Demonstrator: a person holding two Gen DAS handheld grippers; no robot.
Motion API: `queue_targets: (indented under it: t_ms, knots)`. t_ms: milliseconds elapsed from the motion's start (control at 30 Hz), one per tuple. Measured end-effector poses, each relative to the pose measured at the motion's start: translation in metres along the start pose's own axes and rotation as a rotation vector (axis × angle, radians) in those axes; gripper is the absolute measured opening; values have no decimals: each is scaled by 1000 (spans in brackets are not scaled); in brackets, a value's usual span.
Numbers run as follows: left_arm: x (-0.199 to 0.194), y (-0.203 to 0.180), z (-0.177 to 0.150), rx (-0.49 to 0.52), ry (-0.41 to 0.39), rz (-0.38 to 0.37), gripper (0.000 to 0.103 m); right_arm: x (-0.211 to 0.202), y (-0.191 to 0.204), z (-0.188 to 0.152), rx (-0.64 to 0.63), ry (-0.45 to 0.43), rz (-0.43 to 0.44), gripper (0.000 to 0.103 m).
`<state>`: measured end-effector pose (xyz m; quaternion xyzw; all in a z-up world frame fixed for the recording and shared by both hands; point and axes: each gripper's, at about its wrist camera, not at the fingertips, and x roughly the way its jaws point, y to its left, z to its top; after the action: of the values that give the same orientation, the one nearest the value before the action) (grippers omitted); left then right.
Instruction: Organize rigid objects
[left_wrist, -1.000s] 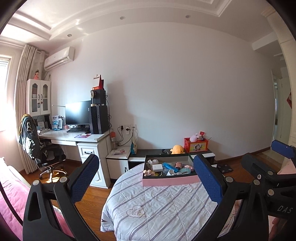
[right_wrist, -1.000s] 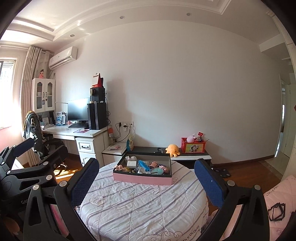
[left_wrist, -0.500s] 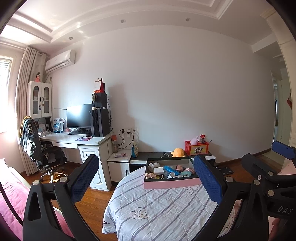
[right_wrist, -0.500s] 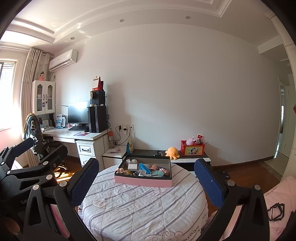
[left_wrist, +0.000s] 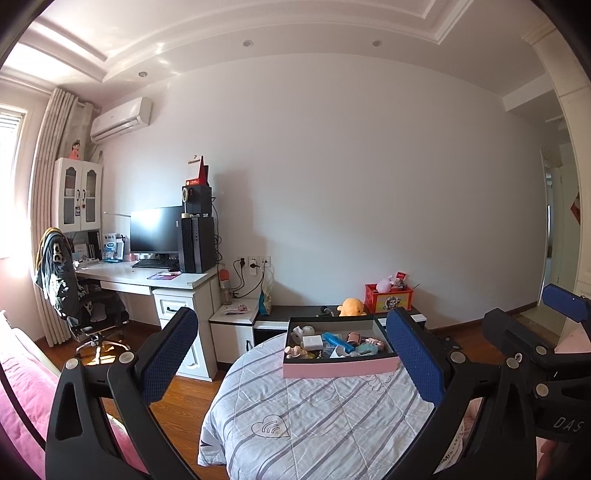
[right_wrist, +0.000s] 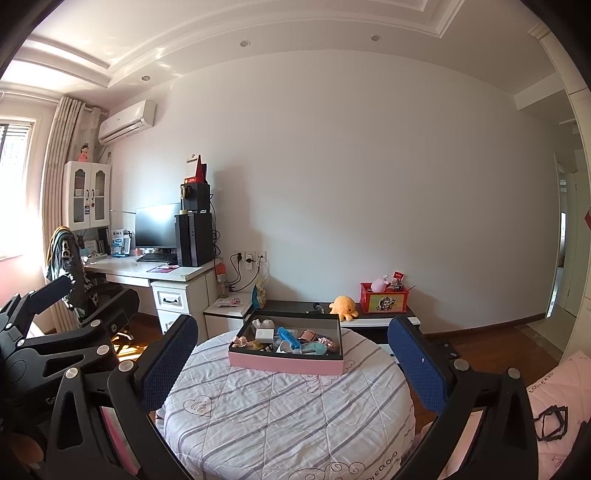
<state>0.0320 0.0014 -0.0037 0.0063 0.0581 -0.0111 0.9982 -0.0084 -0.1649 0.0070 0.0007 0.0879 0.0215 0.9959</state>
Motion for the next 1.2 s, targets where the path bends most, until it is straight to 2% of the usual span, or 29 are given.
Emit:
queue_targets:
  t_ms: [233, 1200]
  knots:
    - [1, -2, 0, -5, -9, 7, 103, -5, -1, -1, 8, -28, -26, 103]
    - [3, -2, -9, 8, -23, 19, 103, -2, 1, -1, 10, -9, -40, 103]
